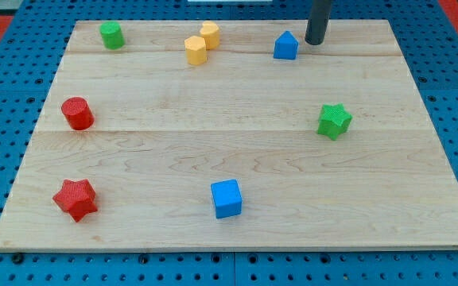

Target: Slide the green star diagonally top right to the blue cube

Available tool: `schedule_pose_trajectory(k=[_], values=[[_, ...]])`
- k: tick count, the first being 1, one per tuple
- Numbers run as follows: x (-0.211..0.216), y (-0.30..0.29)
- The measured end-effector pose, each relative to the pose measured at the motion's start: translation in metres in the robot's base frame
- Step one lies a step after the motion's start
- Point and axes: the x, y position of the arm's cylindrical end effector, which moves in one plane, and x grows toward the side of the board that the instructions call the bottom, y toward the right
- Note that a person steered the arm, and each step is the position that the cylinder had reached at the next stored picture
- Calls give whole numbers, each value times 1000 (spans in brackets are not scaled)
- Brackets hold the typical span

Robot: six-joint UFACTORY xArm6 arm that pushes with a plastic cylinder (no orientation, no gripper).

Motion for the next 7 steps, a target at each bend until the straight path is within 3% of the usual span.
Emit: schedule_pose_trajectory(k=[2,3,4,7], values=[[124,22],[154,1],[170,55],[177,69]])
